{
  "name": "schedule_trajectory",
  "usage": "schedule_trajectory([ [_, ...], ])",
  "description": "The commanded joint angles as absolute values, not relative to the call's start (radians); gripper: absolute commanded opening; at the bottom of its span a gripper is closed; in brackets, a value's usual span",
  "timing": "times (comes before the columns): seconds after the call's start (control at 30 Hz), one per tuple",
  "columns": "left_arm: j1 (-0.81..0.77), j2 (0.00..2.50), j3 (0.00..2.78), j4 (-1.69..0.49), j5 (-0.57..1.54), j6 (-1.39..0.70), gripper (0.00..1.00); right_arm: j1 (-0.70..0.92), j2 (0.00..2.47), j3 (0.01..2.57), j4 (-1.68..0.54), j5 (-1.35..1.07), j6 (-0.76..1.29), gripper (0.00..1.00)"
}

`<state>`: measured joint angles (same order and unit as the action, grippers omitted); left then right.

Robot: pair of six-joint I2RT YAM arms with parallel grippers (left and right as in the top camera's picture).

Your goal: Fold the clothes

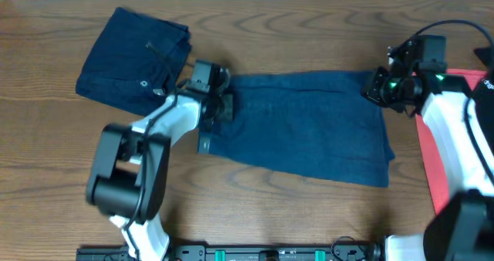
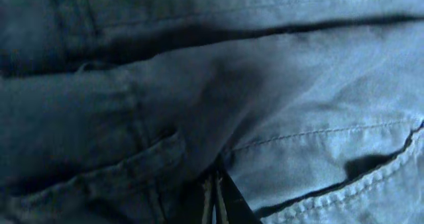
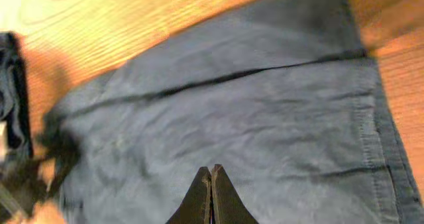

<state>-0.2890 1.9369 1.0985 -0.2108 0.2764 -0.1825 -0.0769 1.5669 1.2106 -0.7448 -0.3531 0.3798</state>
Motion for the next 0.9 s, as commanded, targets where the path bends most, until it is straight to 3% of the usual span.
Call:
schedule_trajectory([
  [0.0, -0.276, 2.119, 1.182, -0.227, 0.235, -0.147, 0.06, -0.039, 1.512, 1.214, -0.764, -0.339, 0.332, 0.02],
  [0.4, -0.199, 2.193, 1.590, -0.493, 0.234, -0.126, 0.07, 0.012, 1.607, 1.145, -0.777, -0.044, 0.415, 0.10],
  [0.47, -0.195, 2.173, 1.613, -0.569, 0.234, -0.123, 0.09, 0.012, 1.653, 1.107, -0.748, -0.039, 0.448, 0.07],
  [0.53, -0.195, 2.144, 1.615, -0.618, 0.234, -0.108, 0.14, 0.015, 1.701, 1.065, -0.693, -0.046, 0.478, 0.02],
  [0.8, -0.202, 1.985, 1.615, -0.801, 0.234, -0.086, 0.17, 0.014, 1.928, 0.999, -0.364, -0.120, 0.559, 0.01],
  [0.87, -0.202, 1.937, 1.615, -0.844, 0.234, -0.086, 0.23, 0.014, 1.994, 0.999, -0.250, -0.120, 0.611, 0.01],
])
